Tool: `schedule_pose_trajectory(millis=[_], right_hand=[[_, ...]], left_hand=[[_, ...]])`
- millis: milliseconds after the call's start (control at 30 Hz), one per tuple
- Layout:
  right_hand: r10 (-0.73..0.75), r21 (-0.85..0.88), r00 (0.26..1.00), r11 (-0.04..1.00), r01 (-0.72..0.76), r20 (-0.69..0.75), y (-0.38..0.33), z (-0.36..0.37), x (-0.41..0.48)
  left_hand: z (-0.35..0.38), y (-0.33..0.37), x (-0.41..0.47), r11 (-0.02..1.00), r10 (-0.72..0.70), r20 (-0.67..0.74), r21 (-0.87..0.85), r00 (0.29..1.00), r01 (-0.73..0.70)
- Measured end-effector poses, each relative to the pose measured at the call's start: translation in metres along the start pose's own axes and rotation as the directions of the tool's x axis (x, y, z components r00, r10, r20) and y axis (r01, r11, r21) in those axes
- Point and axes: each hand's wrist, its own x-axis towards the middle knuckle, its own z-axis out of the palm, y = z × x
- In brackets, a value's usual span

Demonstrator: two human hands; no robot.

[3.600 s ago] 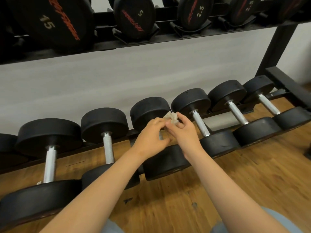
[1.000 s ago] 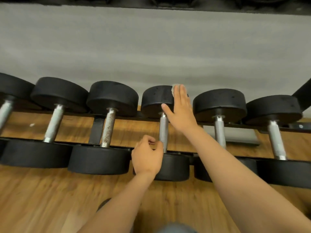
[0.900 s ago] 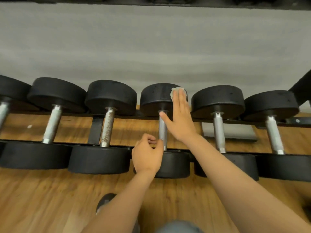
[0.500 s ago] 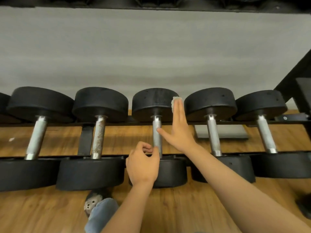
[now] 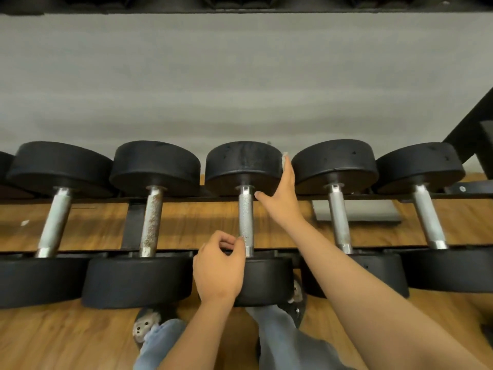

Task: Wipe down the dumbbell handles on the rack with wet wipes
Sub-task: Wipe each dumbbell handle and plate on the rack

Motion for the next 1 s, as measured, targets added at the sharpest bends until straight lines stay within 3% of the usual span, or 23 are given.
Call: schedule_pose_trajectory(millis=[467, 667, 833, 1000], right_hand=[[0.279, 0.335, 0.959, 0.899, -0.281, 0.056, 0.034, 0.017, -0.005], [0.276, 0.419, 0.961, 0.874, -0.246, -0.012, 0.029, 0.020, -0.010], [0.159, 0.320, 0.987, 0.937, -0.141, -0.033, 0.022, 0.010, -0.001], [0.253, 0.331, 0.966, 0.909, -0.254, 0.047, 0.024, 0.008, 0.014]], left_hand=[[-0.002, 0.003, -0.002, 1.000, 0.014, 0.015, -0.024, 1.000, -0.013], [-0.004, 0.004, -0.003, 1.000, 0.014, 0.023, -0.012, 1.000, -0.014], [-0.005, 0.007, -0.003, 1.000, -0.002, 0.024, -0.015, 1.000, 0.003], [-0.007, 0.009, -0.005, 1.000, -0.014, 0.028, -0.018, 1.000, 0.014]])
